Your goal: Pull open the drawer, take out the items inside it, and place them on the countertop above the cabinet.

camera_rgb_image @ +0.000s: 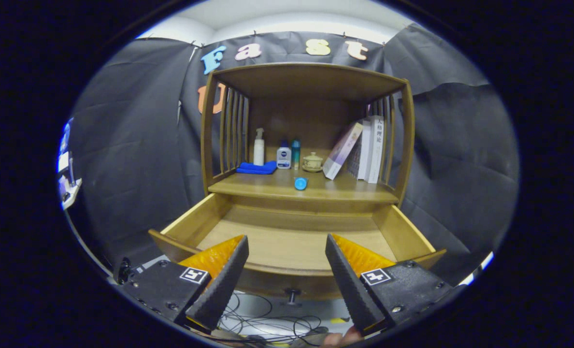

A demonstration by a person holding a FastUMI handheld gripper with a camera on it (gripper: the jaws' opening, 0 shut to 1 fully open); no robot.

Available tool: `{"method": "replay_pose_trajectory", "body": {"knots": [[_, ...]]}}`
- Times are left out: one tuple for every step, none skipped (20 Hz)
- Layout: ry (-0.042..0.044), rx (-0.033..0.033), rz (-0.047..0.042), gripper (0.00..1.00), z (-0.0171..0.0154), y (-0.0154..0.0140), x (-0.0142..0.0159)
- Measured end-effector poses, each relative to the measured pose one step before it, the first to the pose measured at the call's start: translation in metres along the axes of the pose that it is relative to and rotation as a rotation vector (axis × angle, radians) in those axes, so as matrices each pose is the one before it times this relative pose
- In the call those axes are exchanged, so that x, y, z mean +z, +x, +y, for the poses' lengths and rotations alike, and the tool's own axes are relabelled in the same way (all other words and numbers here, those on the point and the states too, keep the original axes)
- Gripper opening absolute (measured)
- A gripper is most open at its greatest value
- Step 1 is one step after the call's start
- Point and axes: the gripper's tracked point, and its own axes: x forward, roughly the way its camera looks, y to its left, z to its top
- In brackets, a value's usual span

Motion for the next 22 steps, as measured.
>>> {"method": "replay_pose_trajectory", "body": {"knots": [[0.00832,0.00347,-0.00223,1.00,0.00207,-0.00084,-0.01018],[0.00720,0.00627,0.00088,1.00,0.00170,0.00062,-0.01116],[0.00346,0.00993,0.00366,1.00,0.00251,0.00085,-0.01071],[0.00300,0.00399,0.00365,1.00,0.00083,0.00153,-0.00961],[0.00066,-0.00238,0.00481,1.00,-0.00060,0.00154,-0.01082],[-0.00030,-0.00222,0.00045,1.00,-0.00031,0.00057,-0.00858],[-0.00132,0.00188,-0.00358,1.00,0.00070,0.00252,-0.00707],[-0.00378,0.00628,-0.00036,1.00,0.00217,0.00086,-0.00636],[-0.00154,0.00460,0.00308,1.00,0.00095,0.00343,-0.00535],[0.00546,0.00345,-0.00265,1.00,0.00096,0.00323,-0.00300],[0.00476,-0.00164,-0.00639,1.00,0.00243,0.00740,0.00116],[0.00224,-0.01226,-0.00199,1.00,-0.00137,0.00334,-0.00313],[0.00369,-0.01430,-0.00303,1.00,-0.00177,0.00430,-0.00185],[0.00265,-0.01318,-0.01063,1.00,-0.00078,0.00205,-0.00176],[0.00061,-0.00555,-0.00233,1.00,0.00159,0.00448,-0.00279],[0.00029,-0.01572,0.00265,1.00,-0.00102,0.00116,-0.00467],[-0.00006,-0.00868,-0.00886,1.00,-0.00011,0.00104,-0.00101],[-0.00904,-0.01117,-0.00244,1.00,0.00224,0.00252,-0.00490],[-0.01750,-0.02188,-0.01135,1.00,-0.00184,0.00133,-0.00209],[-0.00916,-0.01710,-0.00275,1.00,-0.00137,0.00210,-0.00254],[-0.00336,-0.02144,-0.00063,1.00,-0.00115,0.00163,-0.00233],[0.00525,-0.01460,0.00317,1.00,-0.00107,0.00063,-0.00211]]}}
